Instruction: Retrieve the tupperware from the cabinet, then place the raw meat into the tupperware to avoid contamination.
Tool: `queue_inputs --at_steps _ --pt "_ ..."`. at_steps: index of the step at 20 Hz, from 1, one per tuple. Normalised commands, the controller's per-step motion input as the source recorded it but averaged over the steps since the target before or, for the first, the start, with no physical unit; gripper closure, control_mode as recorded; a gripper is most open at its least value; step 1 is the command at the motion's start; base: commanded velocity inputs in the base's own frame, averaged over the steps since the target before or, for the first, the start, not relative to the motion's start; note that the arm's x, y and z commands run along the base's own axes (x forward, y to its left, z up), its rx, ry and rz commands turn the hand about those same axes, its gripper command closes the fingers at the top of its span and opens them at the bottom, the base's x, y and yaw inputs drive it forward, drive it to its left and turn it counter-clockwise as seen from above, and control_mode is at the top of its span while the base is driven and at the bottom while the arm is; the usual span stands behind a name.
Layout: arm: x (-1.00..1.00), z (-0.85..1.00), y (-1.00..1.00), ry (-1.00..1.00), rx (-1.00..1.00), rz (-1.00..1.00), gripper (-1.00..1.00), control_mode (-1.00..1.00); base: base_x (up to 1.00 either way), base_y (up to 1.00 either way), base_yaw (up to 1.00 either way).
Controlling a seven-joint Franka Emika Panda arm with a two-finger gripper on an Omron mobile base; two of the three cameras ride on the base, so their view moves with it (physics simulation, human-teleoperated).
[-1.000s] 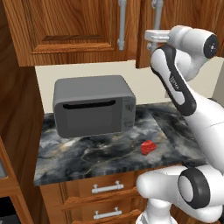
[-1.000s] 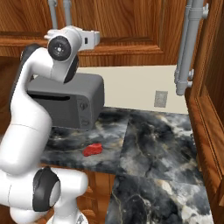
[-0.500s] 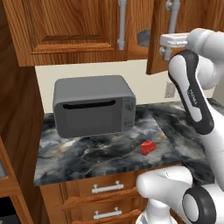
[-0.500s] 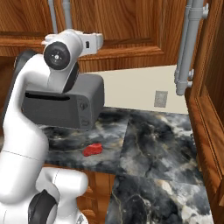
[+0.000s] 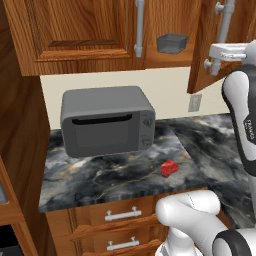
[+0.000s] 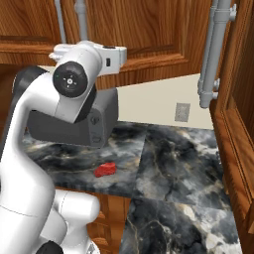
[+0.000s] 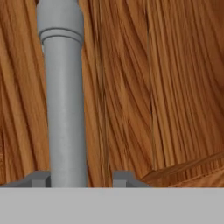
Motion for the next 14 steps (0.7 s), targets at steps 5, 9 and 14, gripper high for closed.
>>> queue_inputs --at_steps 5,9,14 --pt "-0.31 0.00 -0.98 0.07 0.11 0.00 1.00 -1.00 0.00 0.00 0.00" --pt "-0.24 0.00 -0.93 0.06 0.11 0.02 1.00 -1.00 0.00 0.00 0.00" --pt "-0.06 -0.04 -0.42 0.05 0.08 0.04 -1.00 -1.00 0.00 0.00 0.00"
